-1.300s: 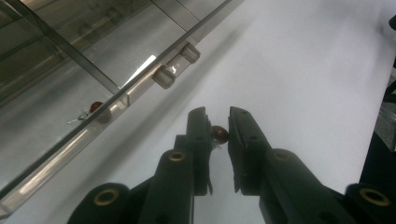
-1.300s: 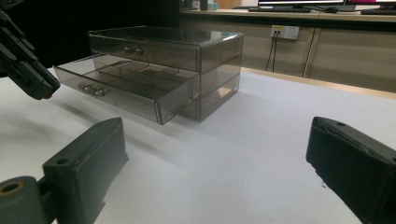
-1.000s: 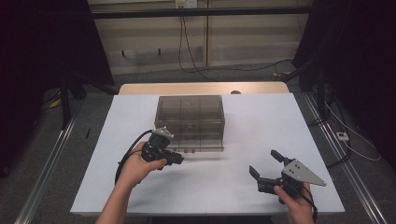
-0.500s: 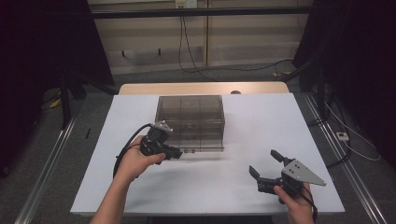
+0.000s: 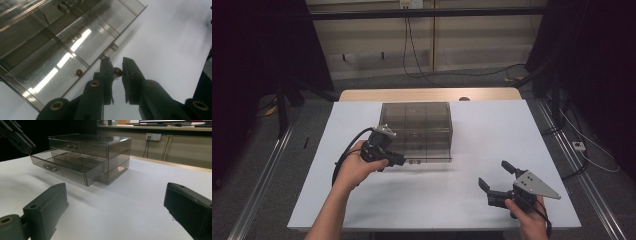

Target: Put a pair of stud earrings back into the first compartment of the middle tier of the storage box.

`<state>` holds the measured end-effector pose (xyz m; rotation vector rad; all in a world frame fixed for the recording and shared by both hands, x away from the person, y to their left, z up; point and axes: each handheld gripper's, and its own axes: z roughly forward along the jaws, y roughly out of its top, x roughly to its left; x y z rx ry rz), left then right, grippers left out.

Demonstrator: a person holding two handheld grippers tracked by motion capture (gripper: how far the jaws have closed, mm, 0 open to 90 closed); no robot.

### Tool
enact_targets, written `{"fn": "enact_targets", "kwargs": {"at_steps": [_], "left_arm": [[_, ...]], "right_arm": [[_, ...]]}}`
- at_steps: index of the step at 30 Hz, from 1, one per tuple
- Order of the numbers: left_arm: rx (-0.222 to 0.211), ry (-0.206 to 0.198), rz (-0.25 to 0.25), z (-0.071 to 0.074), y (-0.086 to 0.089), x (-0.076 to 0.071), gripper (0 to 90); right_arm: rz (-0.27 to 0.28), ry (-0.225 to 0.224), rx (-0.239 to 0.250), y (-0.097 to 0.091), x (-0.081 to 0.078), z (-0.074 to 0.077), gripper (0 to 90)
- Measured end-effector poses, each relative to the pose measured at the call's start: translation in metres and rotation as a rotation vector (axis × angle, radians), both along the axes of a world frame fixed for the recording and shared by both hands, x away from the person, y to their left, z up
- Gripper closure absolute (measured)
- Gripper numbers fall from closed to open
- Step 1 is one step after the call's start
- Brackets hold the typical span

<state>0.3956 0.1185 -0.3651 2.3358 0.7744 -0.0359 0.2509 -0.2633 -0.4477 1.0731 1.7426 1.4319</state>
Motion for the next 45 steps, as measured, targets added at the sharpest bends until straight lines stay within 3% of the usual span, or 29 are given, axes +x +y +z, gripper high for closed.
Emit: {"fn": "enact_targets", "kwargs": {"at_steps": [27,45], "left_arm": [[0.003,-0.02,0.044,0.004,0.006,0.014,79.3],[0.034,-0.044,0.082,0.002,0.013,0.028,79.3]], "right_arm": [[-0.001,0.0,0.002,-0.001,0.0,0.0,4.3],[0.0,0.0,0.0,0.0,0.0,0.0,4.2]]}}
